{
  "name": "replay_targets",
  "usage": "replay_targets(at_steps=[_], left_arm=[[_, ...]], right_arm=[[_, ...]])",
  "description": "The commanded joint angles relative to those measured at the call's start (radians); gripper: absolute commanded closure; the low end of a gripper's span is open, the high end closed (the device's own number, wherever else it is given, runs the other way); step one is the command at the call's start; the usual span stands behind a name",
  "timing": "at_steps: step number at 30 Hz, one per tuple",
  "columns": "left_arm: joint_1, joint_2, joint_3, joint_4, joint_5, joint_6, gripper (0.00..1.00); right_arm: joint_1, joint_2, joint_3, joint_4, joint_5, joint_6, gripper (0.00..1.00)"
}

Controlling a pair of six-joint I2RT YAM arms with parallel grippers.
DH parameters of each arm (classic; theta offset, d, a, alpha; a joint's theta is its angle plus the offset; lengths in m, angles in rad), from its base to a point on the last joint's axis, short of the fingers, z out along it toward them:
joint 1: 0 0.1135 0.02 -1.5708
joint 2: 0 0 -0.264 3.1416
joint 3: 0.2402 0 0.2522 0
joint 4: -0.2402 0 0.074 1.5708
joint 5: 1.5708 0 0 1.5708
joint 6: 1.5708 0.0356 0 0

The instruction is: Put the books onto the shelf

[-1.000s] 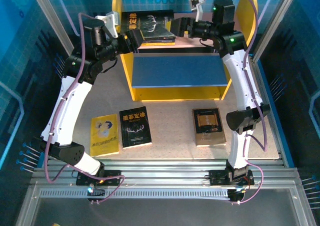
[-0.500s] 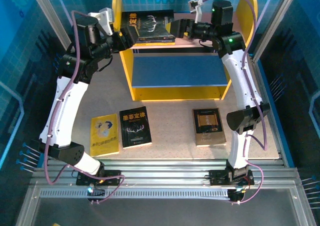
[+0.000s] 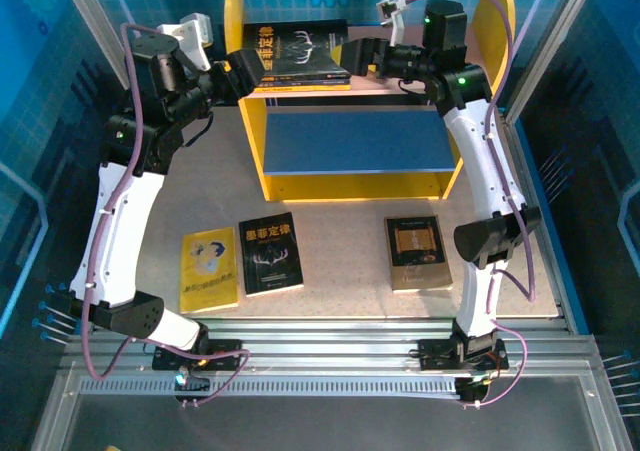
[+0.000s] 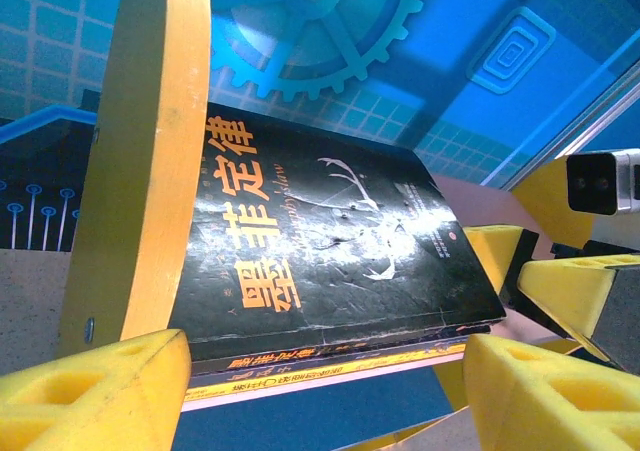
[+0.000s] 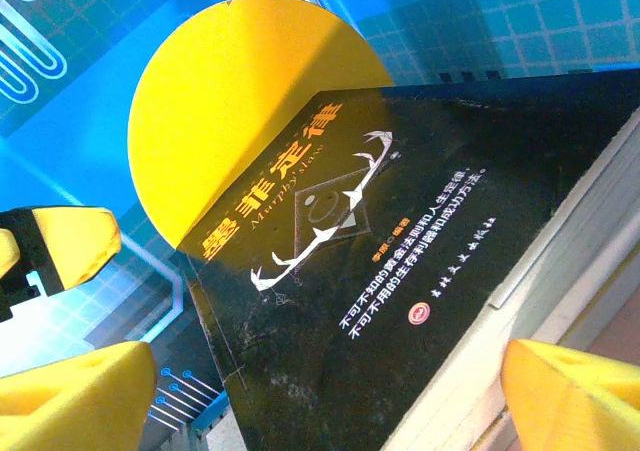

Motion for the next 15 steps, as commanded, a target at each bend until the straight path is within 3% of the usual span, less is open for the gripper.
replay_targets(at_steps=[1,15], left_arm=[[0.009,-0.022,-0.013,-0.009,-0.012,0.025,0.27],[0.009,-0.034,-0.03,-0.008,-0.008,0.026,0.27]], right_arm=[[0.019,-0.008,0.025,0.014,-0.034,0.009,0.1],[0.006,-0.071,-0.047,-0.07,0.062,-0.077,0.1]])
